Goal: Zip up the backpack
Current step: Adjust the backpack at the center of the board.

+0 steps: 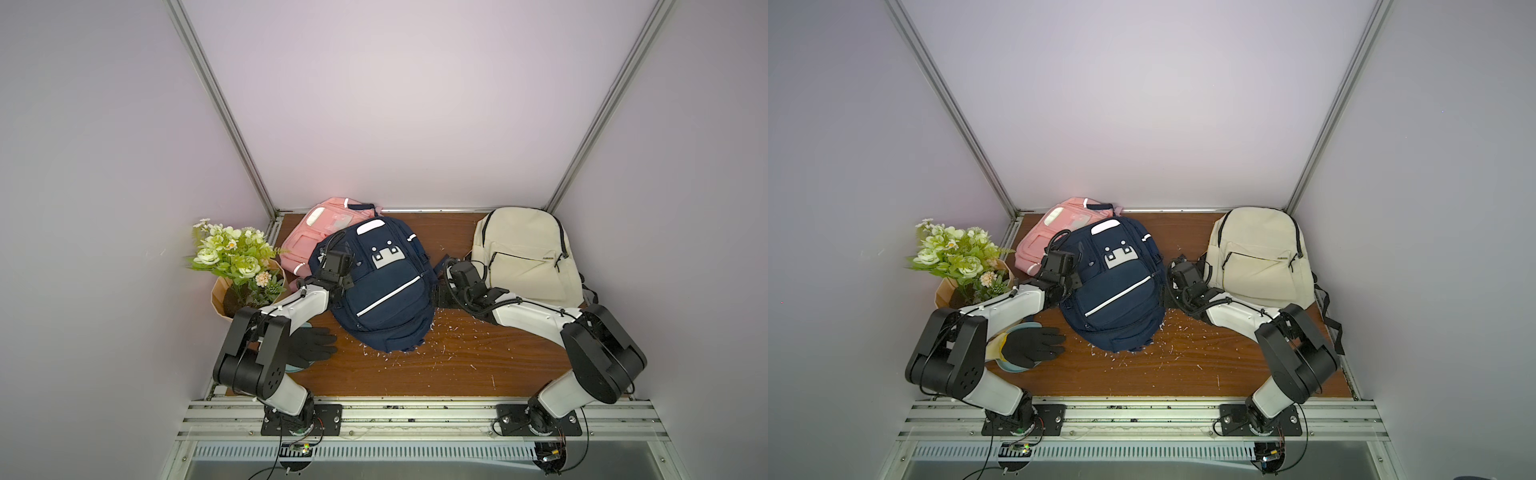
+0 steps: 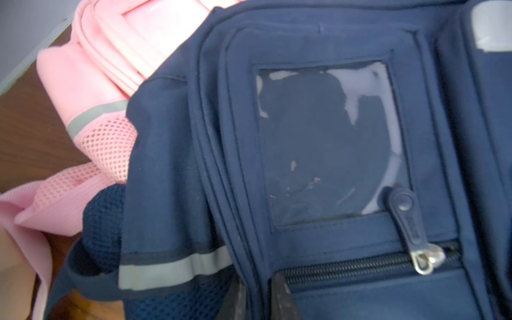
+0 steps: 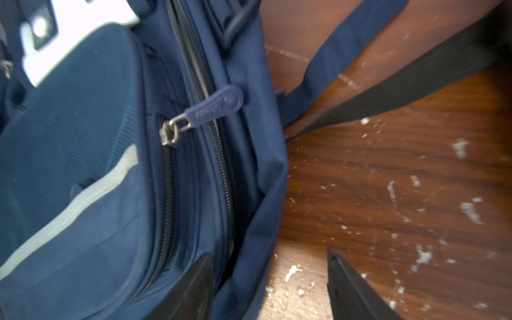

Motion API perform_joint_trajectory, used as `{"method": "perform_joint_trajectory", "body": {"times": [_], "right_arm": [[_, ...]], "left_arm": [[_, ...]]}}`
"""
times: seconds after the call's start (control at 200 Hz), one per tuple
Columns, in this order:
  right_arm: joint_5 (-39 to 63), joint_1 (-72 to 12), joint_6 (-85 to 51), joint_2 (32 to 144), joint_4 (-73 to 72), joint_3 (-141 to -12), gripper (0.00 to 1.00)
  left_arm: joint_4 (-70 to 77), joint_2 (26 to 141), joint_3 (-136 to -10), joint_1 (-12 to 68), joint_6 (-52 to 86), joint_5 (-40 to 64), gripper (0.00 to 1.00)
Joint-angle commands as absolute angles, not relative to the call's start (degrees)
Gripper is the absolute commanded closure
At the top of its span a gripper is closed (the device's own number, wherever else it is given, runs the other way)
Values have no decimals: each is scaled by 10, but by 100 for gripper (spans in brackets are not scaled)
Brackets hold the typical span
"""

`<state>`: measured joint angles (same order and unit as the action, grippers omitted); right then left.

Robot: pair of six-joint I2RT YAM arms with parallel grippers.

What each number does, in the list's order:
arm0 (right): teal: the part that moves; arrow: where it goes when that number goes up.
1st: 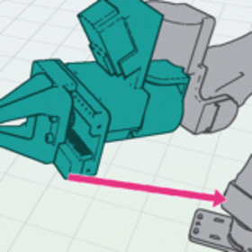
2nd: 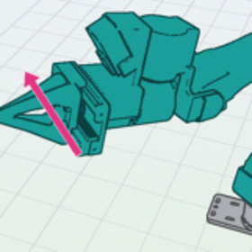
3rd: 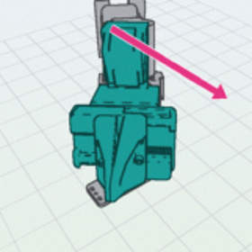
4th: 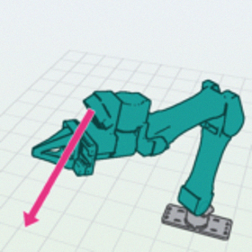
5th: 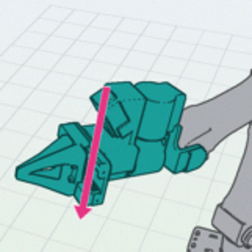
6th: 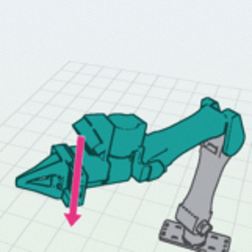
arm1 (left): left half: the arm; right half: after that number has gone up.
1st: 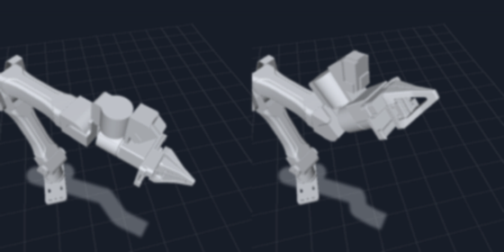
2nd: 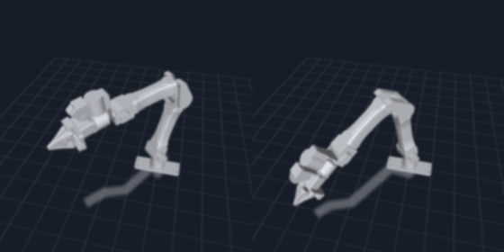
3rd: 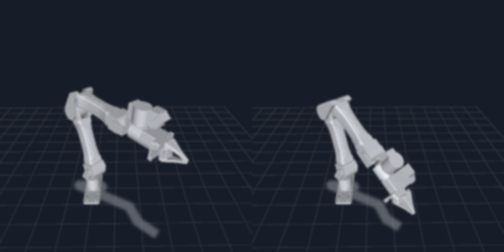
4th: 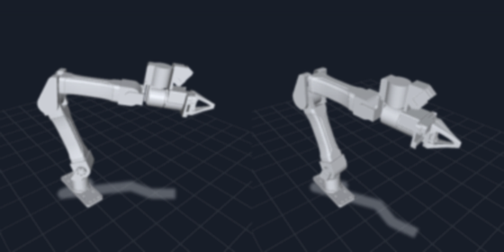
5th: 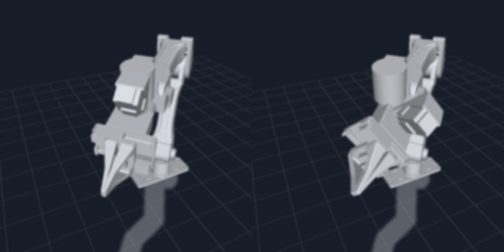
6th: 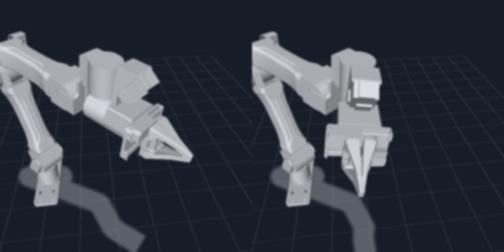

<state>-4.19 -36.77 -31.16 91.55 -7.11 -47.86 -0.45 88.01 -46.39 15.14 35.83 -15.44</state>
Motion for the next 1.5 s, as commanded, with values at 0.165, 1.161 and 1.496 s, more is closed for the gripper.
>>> {"method": "perform_joint_trajectory", "body": {"times": [0.165, 1.161, 1.496], "right_arm": [[-22, -375, -326, 959, -75, -518, 66], [-165, -323, -197, 1116, 99, -996, 52], [-192, -510, -255, 856, -25, -649, 38]], "left_arm": [[-9, 813, -438, 168, 355, -113, 100], [57, 600, -274, 328, 550, -79, 100], [77, 612, -271, 328, 564, -92, 100]]}}
